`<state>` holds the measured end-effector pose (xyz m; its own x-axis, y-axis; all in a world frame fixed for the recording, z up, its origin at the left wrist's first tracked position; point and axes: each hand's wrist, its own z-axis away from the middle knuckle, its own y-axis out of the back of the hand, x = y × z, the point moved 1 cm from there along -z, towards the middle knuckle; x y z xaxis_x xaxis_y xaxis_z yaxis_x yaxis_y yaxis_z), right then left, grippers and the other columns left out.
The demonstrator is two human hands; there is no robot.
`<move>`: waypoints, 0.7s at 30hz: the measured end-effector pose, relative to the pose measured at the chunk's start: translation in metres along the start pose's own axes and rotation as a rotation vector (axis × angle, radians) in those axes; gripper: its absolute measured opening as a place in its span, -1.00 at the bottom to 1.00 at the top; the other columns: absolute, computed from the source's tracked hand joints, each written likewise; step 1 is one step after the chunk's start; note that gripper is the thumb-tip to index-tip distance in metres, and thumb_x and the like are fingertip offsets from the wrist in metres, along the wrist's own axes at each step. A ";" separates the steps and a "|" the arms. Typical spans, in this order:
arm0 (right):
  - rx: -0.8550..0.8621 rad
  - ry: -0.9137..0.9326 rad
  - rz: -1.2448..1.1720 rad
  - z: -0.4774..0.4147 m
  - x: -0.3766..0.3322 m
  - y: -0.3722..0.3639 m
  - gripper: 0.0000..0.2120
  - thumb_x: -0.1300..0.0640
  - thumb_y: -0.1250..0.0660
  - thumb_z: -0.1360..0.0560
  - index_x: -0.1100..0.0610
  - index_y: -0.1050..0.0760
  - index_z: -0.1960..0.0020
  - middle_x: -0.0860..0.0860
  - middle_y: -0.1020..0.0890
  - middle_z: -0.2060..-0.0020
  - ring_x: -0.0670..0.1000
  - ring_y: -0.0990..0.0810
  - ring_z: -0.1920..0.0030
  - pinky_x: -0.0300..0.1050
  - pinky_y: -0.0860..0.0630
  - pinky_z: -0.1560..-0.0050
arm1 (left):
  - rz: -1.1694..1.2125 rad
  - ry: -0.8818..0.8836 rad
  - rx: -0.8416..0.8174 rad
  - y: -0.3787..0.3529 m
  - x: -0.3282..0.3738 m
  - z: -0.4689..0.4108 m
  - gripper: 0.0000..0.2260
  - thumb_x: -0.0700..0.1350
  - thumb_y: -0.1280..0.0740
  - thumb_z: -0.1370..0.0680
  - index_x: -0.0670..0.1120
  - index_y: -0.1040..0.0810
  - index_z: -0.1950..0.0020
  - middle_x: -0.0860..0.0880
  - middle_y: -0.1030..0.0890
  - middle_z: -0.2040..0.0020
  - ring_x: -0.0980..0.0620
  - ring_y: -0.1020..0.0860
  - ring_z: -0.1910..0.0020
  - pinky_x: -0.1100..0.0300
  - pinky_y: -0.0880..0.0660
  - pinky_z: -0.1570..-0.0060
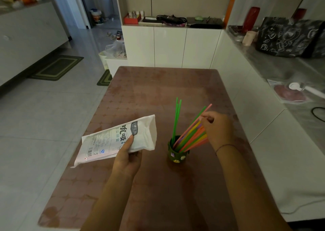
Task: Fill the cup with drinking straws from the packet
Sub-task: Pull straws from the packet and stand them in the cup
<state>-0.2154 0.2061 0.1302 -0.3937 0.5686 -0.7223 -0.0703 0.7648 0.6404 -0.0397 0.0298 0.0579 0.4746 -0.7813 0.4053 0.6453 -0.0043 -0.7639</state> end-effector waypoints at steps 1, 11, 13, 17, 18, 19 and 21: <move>0.004 -0.013 -0.009 0.000 -0.001 0.002 -0.79 0.18 -0.36 -0.44 0.21 -0.61 -0.05 0.16 -0.67 0.15 0.10 -0.60 0.13 -0.14 -0.46 0.08 | -0.003 -0.010 -0.014 -0.001 0.000 0.000 -0.61 -0.29 -0.39 -0.41 -0.07 -0.48 -0.20 -0.02 -0.71 0.05 0.06 -0.69 0.09 0.18 -0.63 0.27; -0.002 -0.137 -0.715 0.028 -0.051 0.003 -0.85 0.23 -0.23 -0.53 0.09 -0.56 0.00 0.01 -0.62 0.19 -0.15 -0.59 0.22 -0.33 -0.55 0.14 | -0.187 -0.178 -0.167 -0.022 0.002 0.010 -0.60 -0.33 -0.33 -0.48 -0.02 -0.46 -0.28 -0.04 -0.65 -0.13 0.02 -0.65 -0.06 0.16 -0.63 0.15; -0.162 -0.312 -0.925 0.044 -0.062 -0.018 -0.83 0.22 -0.18 -0.56 0.07 -0.54 0.04 0.01 -0.62 0.12 -0.07 -0.60 0.09 -0.20 -0.56 -0.01 | -0.276 -0.216 -0.183 -0.030 0.002 0.015 -0.54 -0.29 -0.39 -0.44 -0.05 -0.46 -0.31 -0.07 -0.63 -0.19 -0.01 -0.62 -0.14 0.13 -0.62 0.06; -0.385 -0.660 -1.233 0.064 -0.062 -0.053 -0.79 0.13 -0.15 -0.57 0.08 -0.57 0.01 -0.04 -0.68 0.15 -0.07 -0.64 0.11 -0.16 -0.55 0.15 | -0.488 -0.312 -0.224 -0.039 0.003 0.026 -0.51 -0.23 -0.45 -0.36 -0.06 -0.51 -0.28 -0.07 -0.65 -0.17 -0.03 -0.61 -0.15 0.07 -0.59 -0.08; -0.404 -0.746 -1.284 0.065 -0.059 -0.058 -0.78 0.11 -0.15 -0.57 0.10 -0.56 -0.05 -0.02 -0.67 0.12 -0.04 -0.63 0.10 -0.12 -0.55 0.14 | -0.542 -0.342 -0.232 -0.040 0.004 0.028 -0.55 -0.23 -0.45 -0.35 -0.01 -0.53 -0.22 -0.04 -0.66 -0.14 -0.02 -0.62 -0.13 0.05 -0.59 -0.08; -0.406 -0.815 -1.315 0.065 -0.054 -0.063 -0.76 0.10 -0.15 -0.57 0.12 -0.54 -0.11 0.01 -0.66 0.10 -0.01 -0.61 0.09 -0.09 -0.55 0.12 | -0.584 -0.368 -0.242 -0.040 0.004 0.030 -0.57 -0.24 -0.45 -0.35 0.03 -0.54 -0.18 -0.03 -0.67 -0.11 -0.02 -0.63 -0.11 0.04 -0.58 -0.09; -0.392 -0.892 -1.335 0.064 -0.045 -0.070 -0.74 0.07 -0.11 -0.59 0.12 -0.52 -0.13 0.04 -0.63 0.08 0.03 -0.58 0.08 -0.05 -0.53 0.12 | -0.639 -0.409 -0.260 -0.040 0.003 0.032 -0.59 -0.24 -0.46 -0.34 0.06 -0.55 -0.14 -0.01 -0.68 -0.08 -0.01 -0.63 -0.10 0.03 -0.56 -0.08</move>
<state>-0.1343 0.1458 0.1014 0.7380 -0.2959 -0.6064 -0.1727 0.7859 -0.5937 -0.0451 0.0478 0.1057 0.2746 -0.2883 0.9173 0.7298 -0.5587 -0.3940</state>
